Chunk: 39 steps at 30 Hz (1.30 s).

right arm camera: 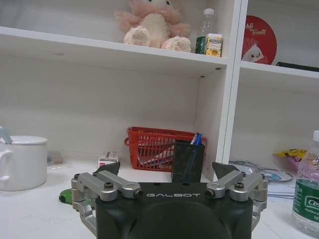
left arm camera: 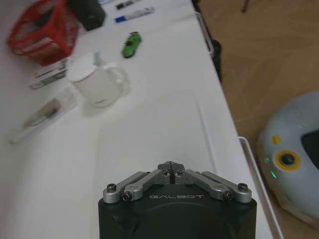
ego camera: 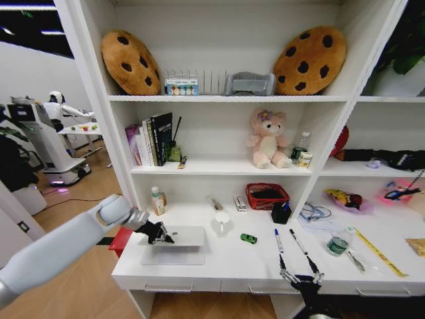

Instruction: Organize the objects on the table.

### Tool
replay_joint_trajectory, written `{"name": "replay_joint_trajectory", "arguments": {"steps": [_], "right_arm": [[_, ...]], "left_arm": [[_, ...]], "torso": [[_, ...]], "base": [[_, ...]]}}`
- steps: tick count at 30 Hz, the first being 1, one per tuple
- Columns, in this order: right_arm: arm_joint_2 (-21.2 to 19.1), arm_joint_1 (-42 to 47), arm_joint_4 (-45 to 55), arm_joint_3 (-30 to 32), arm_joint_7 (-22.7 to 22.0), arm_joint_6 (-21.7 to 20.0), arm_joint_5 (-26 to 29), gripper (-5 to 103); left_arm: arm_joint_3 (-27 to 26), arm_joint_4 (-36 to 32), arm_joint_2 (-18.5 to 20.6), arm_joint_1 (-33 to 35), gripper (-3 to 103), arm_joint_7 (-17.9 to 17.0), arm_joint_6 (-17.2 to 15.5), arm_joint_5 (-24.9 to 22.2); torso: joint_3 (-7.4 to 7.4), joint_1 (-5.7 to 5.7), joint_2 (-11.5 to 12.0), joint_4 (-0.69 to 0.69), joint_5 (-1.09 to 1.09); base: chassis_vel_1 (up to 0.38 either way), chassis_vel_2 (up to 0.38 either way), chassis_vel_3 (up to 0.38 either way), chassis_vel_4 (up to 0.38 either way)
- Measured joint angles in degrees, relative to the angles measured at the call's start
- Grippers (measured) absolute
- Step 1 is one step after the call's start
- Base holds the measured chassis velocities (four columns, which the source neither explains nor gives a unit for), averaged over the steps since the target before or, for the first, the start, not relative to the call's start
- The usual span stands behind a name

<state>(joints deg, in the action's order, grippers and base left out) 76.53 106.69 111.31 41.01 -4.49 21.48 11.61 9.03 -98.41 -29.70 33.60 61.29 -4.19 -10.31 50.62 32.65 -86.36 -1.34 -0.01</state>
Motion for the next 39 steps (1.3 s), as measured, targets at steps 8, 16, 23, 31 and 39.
{"name": "replay_joint_trajectory", "arguments": {"steps": [8,16,23,31,39], "right_arm": [[-0.4,0.2,2.8,-1.2,-2.5,-5.2,-0.5,100],[0.2,2.6,7.1,2.2,-3.8,-8.2,0.1,100],[-2.5,2.5,10.1,4.0,-3.8,-12.1,4.5,100],[-5.7,0.9,11.0,7.4,-4.5,-15.6,8.6,100],[-14.5,-0.8,11.9,9.6,-1.4,-16.2,14.0,100]], "left_arm": [[-19.8,-1.9,4.1,22.5,0,-13.6,-3.4,-10.1],[-28.9,-5.8,-1.5,33.7,9,-36.9,-5.1,-22.6],[-40.4,-14.7,-11.3,46.3,36,-60.2,-8.7,-28.8],[-56.4,-21.0,-21.2,59.0,64,-63.0,-8.8,-24.1],[-61.1,-30.3,-30.8,70.5,96,-63.6,-9.0,-20.7]], "torso": [[0.0,0.0,0.0,0.05,0.01],[0.0,0.0,0.0,-0.05,0.05],[0.0,0.0,0.0,0.02,-0.01],[0.0,0.0,0.0,0.01,0.02],[0.0,0.0,0.0,0.03,0.02]], "base": [[0.0,0.0,0.0,0.0],[0.0,0.0,0.0,0.0],[0.0,0.0,0.0,0.0],[0.0,0.0,0.0,0.0],[0.0,0.0,0.0,0.0]]}}
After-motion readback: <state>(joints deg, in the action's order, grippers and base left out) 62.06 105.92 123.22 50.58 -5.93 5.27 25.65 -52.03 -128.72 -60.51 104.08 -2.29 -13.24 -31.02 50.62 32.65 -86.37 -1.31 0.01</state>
